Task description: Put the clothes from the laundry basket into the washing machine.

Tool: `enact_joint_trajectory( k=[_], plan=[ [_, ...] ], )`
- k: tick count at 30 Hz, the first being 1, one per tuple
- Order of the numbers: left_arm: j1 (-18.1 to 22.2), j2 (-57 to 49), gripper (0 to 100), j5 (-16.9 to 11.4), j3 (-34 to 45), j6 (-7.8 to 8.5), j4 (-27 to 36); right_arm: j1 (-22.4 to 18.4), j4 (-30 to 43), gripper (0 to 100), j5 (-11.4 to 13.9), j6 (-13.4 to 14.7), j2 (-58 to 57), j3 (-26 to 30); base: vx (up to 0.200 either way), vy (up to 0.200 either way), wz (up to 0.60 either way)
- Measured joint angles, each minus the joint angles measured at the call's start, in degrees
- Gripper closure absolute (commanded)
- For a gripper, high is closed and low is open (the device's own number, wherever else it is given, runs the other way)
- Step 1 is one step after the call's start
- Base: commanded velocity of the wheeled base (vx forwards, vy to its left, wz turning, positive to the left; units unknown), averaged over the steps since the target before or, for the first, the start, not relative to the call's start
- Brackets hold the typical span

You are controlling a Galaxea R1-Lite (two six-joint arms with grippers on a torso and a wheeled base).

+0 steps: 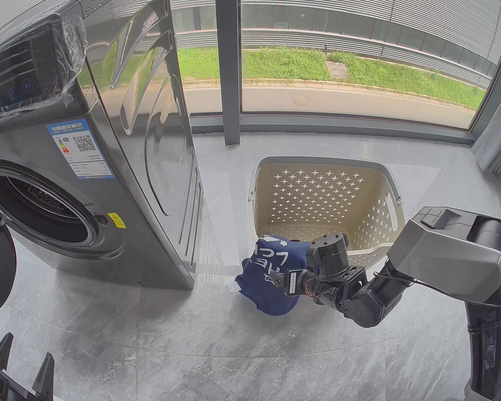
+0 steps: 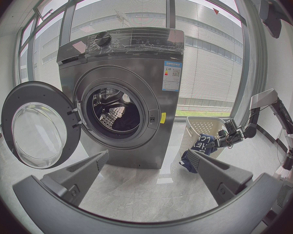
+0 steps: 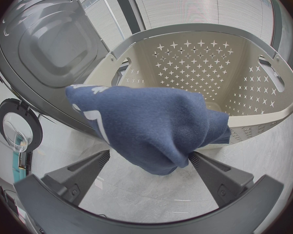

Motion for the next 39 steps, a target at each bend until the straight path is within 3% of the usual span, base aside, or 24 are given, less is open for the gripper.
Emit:
enact_joint_trajectory(
  k=[1, 12, 18, 26, 39],
  plan=[
    [0.0, 0.0, 0, 0.0, 0.0, 0.01, 0.0, -0.1, -0.1, 100, -0.1, 0.2, 0.2, -0.2, 0.000, 0.000, 0.00],
    [0.0, 0.0, 0, 0.0, 0.0, -0.16, 0.0, -0.1, -0.7, 100, -0.3, 2.7, 1.0, -2.3, 0.000, 0.000, 0.00],
    [0.0, 0.0, 0, 0.0, 0.0, -0.18, 0.0, 0.6, -0.2, 100, -0.3, 4.0, -0.3, -0.6, 0.000, 0.000, 0.00],
    [0.0, 0.0, 0, 0.0, 0.0, -0.18, 0.0, 2.9, 0.2, 100, -0.4, 4.1, -8.5, 5.4, 0.000, 0.000, 0.00],
    [0.0, 0.0, 0, 0.0, 0.0, -0.10, 0.0, 7.7, 0.3, 100, -0.3, 3.7, -33.0, 18.3, 0.000, 0.000, 0.00]
  ],
)
